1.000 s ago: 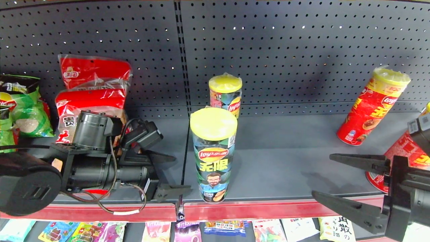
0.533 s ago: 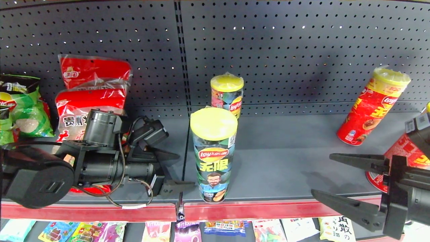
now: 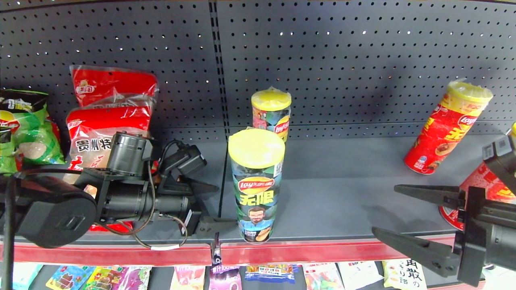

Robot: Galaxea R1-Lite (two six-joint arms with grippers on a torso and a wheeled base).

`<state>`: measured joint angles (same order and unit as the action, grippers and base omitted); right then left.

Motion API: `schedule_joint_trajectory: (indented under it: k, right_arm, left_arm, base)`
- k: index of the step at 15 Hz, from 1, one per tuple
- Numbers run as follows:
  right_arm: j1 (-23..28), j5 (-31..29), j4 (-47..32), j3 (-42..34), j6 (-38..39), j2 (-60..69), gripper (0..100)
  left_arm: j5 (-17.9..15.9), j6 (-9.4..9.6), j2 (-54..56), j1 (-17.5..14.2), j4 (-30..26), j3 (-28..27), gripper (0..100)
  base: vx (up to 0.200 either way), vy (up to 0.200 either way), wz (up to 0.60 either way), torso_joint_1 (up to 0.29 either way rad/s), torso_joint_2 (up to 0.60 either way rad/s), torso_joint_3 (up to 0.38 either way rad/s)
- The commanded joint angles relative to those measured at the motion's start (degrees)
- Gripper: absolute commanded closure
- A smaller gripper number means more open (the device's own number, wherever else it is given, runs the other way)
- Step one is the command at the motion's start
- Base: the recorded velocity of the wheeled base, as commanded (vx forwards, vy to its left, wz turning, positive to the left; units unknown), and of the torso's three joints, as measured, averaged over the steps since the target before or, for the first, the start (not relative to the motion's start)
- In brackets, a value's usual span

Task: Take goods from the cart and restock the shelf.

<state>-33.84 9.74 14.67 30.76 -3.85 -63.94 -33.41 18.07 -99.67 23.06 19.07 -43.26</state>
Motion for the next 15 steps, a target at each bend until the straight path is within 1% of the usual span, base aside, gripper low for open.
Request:
schedule_joint_trajectory:
  k: [1, 6, 9, 15]
  right_arm:
    - [0.2, 0.0, 0.0, 0.0, 0.0, -0.1, 0]
    - [0.3, 0.0, 0.0, -0.1, 0.0, -0.1, 0]
    - [0.3, 0.0, 0.0, 0.0, 0.0, 0.0, 0]
    - [0.4, 0.0, -0.1, -0.2, -0.1, 0.2, 0]
  left_arm:
    - [0.1, 0.04, -0.4, 0.1, 0.0, -0.2, 0]
    - [0.4, -0.05, -1.2, 2.0, 0.0, -1.8, 0]
    - [0.5, -0.05, -2.2, 2.1, 0.0, -3.2, 0]
    - [0.5, -0.14, -1.7, 1.7, -0.1, -2.4, 0]
  base:
    - [0.0, 0.0, 0.0, 0.0, 0.0, 0.0]
    - [0.0, 0.0, 0.0, 0.0, 0.0, 0.0]
    - [0.0, 0.0, 0.0, 0.0, 0.0, 0.0]
    - [0.0, 0.0, 0.0, 0.0, 0.0, 0.0]
